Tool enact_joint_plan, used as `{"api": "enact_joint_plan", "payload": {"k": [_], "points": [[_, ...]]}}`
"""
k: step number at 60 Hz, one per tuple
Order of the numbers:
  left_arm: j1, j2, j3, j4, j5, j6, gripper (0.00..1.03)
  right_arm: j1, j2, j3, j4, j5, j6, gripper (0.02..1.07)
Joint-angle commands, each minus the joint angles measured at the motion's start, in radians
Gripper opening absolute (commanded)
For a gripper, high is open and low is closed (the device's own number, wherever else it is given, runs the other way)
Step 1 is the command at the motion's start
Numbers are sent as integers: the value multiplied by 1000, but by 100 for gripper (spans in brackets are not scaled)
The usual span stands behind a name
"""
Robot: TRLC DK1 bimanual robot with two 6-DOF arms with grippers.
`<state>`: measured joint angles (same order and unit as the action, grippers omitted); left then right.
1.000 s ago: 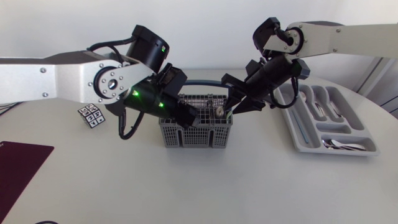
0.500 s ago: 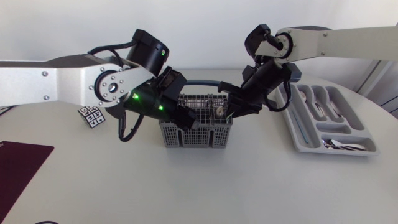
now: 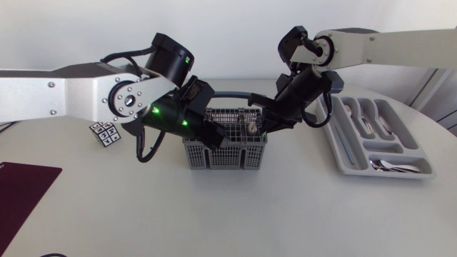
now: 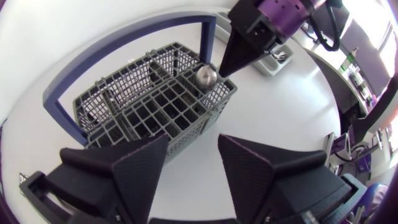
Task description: Transfer all utensils from the basket to the drawer tray.
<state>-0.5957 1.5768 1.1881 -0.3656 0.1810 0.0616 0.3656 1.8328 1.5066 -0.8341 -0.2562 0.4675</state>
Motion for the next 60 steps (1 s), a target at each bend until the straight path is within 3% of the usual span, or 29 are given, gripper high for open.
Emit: {"api": "enact_joint_plan", "payload": {"k": [1, 26, 60], "points": [[7, -14, -28, 5, -2, 17, 57, 6, -13, 15, -10, 20, -6, 11], [7, -14, -33, 7, -2, 20, 57, 7, -33, 41, -56, -28, -20, 8], [7, -14, -41, 7, -2, 21, 57, -33, -53, 187, -257, -126, -53, 8]]}}
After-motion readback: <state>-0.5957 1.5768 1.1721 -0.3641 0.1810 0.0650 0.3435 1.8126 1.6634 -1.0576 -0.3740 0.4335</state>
